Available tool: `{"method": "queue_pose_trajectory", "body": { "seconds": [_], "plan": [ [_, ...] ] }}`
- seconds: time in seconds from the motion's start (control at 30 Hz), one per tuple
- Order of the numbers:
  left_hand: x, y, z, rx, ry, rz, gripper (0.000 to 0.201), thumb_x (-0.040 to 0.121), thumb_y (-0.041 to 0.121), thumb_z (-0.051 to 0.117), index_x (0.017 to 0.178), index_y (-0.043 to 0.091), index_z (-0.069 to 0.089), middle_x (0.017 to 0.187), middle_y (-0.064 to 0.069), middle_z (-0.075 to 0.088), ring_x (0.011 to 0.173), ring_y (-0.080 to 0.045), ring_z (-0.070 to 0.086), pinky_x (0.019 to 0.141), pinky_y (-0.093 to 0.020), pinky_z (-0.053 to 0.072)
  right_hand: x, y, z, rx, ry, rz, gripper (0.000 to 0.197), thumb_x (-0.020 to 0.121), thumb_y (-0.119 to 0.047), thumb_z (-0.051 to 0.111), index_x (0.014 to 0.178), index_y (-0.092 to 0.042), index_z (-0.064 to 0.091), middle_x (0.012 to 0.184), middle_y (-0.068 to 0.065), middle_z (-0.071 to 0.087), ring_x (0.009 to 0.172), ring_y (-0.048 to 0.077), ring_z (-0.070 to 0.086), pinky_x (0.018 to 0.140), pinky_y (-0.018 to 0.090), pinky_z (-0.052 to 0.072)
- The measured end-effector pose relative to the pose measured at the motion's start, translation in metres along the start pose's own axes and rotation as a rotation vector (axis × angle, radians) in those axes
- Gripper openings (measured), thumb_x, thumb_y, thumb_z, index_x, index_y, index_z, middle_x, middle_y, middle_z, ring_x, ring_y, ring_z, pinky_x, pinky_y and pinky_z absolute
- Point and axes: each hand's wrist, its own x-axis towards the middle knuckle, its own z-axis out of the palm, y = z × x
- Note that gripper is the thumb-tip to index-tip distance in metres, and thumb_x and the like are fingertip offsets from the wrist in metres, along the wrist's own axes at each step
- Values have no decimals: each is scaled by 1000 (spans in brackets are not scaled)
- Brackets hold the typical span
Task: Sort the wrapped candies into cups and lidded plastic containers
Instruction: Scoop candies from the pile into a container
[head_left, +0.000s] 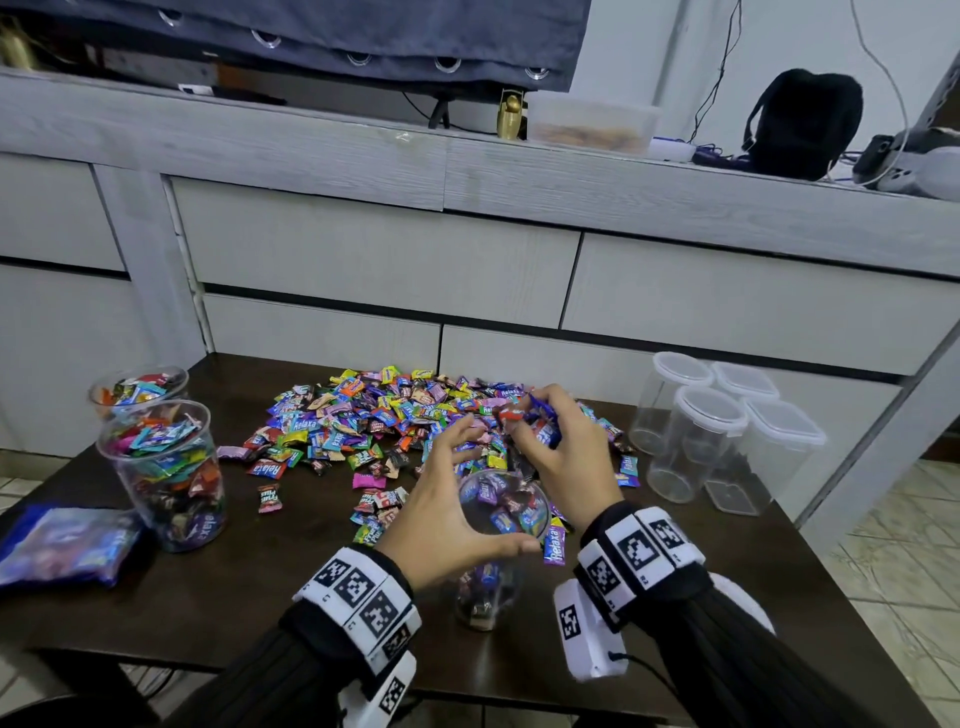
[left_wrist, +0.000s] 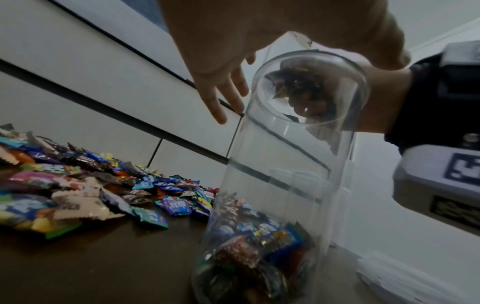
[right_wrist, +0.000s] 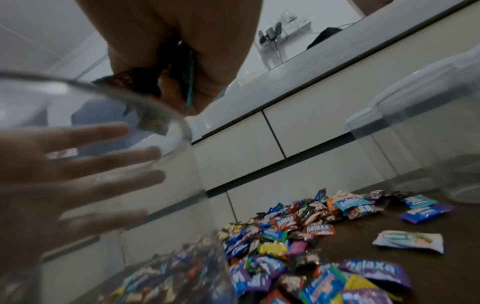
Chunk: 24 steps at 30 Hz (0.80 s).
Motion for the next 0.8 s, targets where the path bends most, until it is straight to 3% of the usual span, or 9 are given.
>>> {"method": "queue_pose_trajectory", "body": {
  "seconds": [0.07, 0.13, 0.2, 0.33, 0.5, 0.6, 0.67, 0.73, 0.8],
  "plan": [
    [1, -4, 0, -37, -28, -35, 127, 40, 68, 86, 133, 68, 0, 147, 30, 25, 134, 9, 36, 108, -16, 35, -10, 1, 8, 1, -44, -34, 15, 87, -18, 66, 91, -26, 53, 75, -16, 62, 57, 3, 53, 54, 10, 35],
    [2, -5, 0, -31, -52, -65, 134, 39, 66, 88, 138, 66, -2, 154, 12, 28, 140, -6, 36, 114, -34, 36, -18, 2, 14, -10, -103, -52, 14, 87, -17, 65, 95, -21, 55, 78, -13, 62, 63, 0, 54, 59, 8, 34],
    [2, -5, 0, 9, -67, -72, 137, 39, 66, 88, 142, 61, -1, 156, 6, 31, 140, -13, 37, 114, -43, 37, -22, 2, 16, -19, -168, -80, 13, 86, -14, 64, 96, -18, 56, 81, -10, 61, 69, -4, 53, 63, 8, 35],
    [3, -5, -2, 43, -96, -47, 131, 40, 64, 87, 147, 47, 14, 149, 10, 39, 137, -9, 40, 113, -37, 36, -21, -2, 13, -90, -267, -161, 14, 83, -14, 65, 96, -14, 58, 79, -11, 55, 70, -6, 47, 65, 5, 33],
    [2, 0, 0, 48, -88, -61, 93, 42, 62, 81, 122, 48, 36, 125, 17, 55, 120, 2, 52, 106, -30, 42, -20, -6, 10, -217, -408, -233, 11, 78, -20, 59, 88, -14, 58, 73, -12, 51, 64, 1, 42, 61, 15, 30],
    [2, 0, 0, 3, -92, -39, 108, 45, 54, 87, 139, 29, 40, 137, 12, 51, 128, 0, 47, 109, -27, 40, -17, -9, 8, -293, -472, -261, 9, 73, -17, 59, 81, -14, 62, 67, -14, 47, 60, 3, 39, 58, 17, 30],
    [2, -1, 0, 12, -104, -14, 116, 48, 43, 94, 146, 22, 37, 145, 13, 43, 134, 2, 40, 113, -26, 35, -14, -11, 8, -344, -558, -273, 9, 74, -19, 58, 77, -11, 63, 64, -8, 53, 56, 8, 42, 55, 25, 36],
    [2, -2, -1, 21, -104, 12, 110, 53, 34, 96, 146, 21, 38, 147, 13, 41, 135, 4, 38, 114, -29, 34, -10, -13, 7, -374, -637, -285, 12, 77, -19, 61, 77, -8, 64, 67, 2, 61, 58, 12, 46, 57, 28, 40],
    [1, -3, -1, 12, -112, 23, 109, 54, 40, 94, 146, 26, 37, 145, 17, 42, 133, 7, 38, 114, -28, 35, -5, -15, 5, -390, -691, -284, 15, 78, -21, 66, 78, -6, 66, 70, 6, 63, 60, 10, 46, 57, 23, 37]
  ]
}}
